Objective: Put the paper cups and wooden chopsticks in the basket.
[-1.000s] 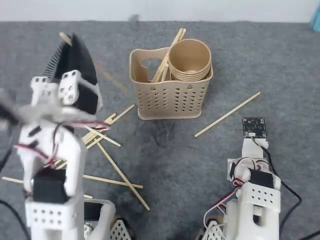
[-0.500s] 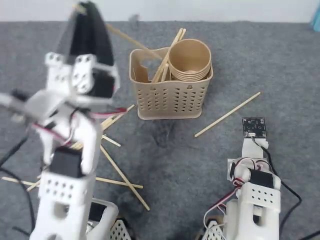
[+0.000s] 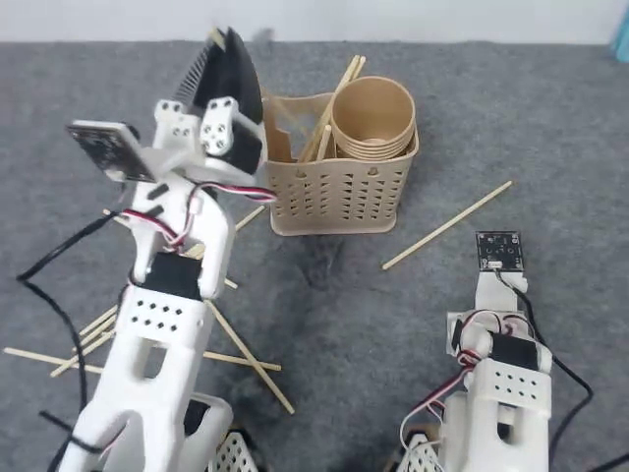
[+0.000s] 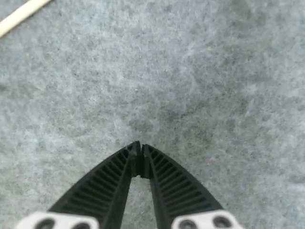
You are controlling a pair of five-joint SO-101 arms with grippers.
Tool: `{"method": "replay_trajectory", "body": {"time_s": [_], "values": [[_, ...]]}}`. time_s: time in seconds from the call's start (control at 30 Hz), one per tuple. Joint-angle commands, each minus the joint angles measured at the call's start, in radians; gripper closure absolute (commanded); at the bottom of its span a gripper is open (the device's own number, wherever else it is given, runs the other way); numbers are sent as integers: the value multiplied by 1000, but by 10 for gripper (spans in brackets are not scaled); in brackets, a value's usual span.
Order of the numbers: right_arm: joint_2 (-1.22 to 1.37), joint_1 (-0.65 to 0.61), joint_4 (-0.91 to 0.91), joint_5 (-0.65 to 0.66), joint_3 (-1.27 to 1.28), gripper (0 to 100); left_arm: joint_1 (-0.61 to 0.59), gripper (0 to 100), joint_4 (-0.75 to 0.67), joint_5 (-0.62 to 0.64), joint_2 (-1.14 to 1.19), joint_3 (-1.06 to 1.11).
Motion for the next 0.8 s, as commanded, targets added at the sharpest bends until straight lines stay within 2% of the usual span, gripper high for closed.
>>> {"method": "replay_trajectory", "body": {"time_s": [0.0,0.17,0.37,0.57,0.63,0.77], "values": [[-22,1,-16,14,-11,991,32,987,-37,-54,-9,67],[-22,1,-16,14,-11,991,106,987,-34,-183,-2,154],[-22,1,-16,14,-11,991,123,963,-5,-192,-9,108],[-22,1,-16,14,-11,991,117,751,324,-190,-21,-53],[-22,2,-16,14,-11,991,117,731,414,-190,-66,-87],[-22,2,-16,14,-11,991,117,761,528,-190,-235,-94]]}}
